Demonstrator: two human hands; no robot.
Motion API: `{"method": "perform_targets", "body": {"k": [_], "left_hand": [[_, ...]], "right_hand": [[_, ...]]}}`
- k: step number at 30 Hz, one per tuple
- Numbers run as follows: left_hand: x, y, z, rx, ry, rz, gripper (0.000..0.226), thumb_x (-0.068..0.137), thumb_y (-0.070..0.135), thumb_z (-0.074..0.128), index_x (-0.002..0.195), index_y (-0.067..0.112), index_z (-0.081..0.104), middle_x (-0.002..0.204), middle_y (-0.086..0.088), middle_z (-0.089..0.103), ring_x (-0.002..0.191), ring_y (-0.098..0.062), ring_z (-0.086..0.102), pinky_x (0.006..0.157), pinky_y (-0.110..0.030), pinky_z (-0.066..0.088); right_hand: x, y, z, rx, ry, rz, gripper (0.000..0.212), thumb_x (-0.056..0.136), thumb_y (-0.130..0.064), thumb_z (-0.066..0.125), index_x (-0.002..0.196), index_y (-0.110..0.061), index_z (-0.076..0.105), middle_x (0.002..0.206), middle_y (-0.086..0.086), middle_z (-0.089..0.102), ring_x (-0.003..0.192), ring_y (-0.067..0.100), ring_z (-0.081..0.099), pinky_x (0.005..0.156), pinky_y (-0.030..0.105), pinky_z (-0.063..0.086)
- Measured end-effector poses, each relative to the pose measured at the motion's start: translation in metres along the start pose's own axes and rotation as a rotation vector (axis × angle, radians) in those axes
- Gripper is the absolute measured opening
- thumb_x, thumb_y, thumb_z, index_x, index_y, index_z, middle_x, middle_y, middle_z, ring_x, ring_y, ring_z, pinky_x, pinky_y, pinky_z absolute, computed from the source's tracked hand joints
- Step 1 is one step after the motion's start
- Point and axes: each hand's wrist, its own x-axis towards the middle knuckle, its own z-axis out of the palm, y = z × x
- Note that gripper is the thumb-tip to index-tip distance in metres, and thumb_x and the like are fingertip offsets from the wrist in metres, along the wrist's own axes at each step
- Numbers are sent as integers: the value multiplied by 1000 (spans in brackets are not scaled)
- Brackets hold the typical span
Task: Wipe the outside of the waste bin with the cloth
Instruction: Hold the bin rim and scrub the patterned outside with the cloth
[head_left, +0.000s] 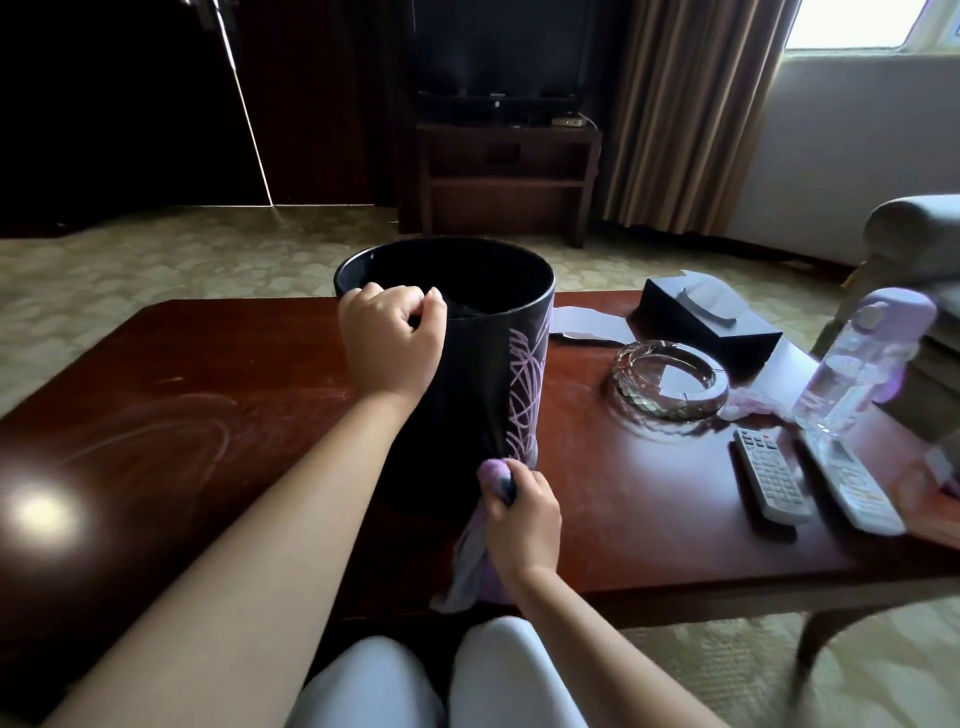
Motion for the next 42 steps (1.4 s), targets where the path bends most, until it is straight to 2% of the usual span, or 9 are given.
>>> {"method": "perform_targets", "body": {"k": [6,8,11,15,19,25,28,32,42], "left_hand": [[-2,0,1,11,17,7,42,81,25,47,49,21,20,44,7,25,49,-19,31,61,-38,36],[-2,1,1,9,11,6,40,80,25,47,49,20,23,44,6,26,50,-19,31,60,-37,34],[-1,1,1,-2,9,6,38,78,24,46,49,20,22,44,7,24,50,-19,30,60,-35,32],[-1,3,1,-4,25,12,37,77,23,45,49,20,22,45,10,19,50,-18,29,59,-33,29],[-2,1,2,-15,29,26,36,75,20,45,49,19,21,45,14,14,48,-18,27,59,-32,30],[-1,3,2,-16,19,2,35,73,20,44,48,21,18,43,12,15,48,-20,27,60,-37,34],[-1,1,0,-13,9,-10,33,72,22,43,47,18,22,43,10,17,48,-20,28,61,-37,34],[-1,4,0,25,33,-4,32,71,22,44,46,17,25,43,9,19,48,-19,29,59,-35,32],[0,4,-7,40,50,8,32,68,21,46,43,16,26,42,8,19,44,-18,28,56,-31,28]], "right_hand": [[16,-31,-9,145,228,-195,31,79,-5,65,110,-7,67,105,5,65,95,9,52,80,-5,27],[16,-25,-5,145,214,-173,31,82,-10,63,112,-8,66,106,6,64,94,10,54,78,-1,30],[4,7,3,20,32,42,26,88,-19,61,113,-16,65,103,8,62,95,23,59,71,17,31],[5,24,2,-108,-139,188,16,90,-25,56,99,-15,65,88,4,53,90,27,57,67,22,27],[3,27,1,-88,-126,112,22,87,-20,60,108,-20,65,95,4,55,88,24,57,70,24,34],[12,38,-4,-177,-191,32,14,87,-26,60,98,-20,65,84,-5,47,83,22,57,66,28,39],[11,37,3,-147,-115,170,23,88,-31,58,110,-29,65,94,-2,54,90,20,58,67,24,33],[19,35,8,-85,-62,318,28,87,-31,57,115,-35,64,109,-3,62,98,18,59,72,23,36],[40,36,5,-57,-11,328,28,89,-28,56,115,-36,62,112,-3,55,99,20,58,76,23,36]]}}
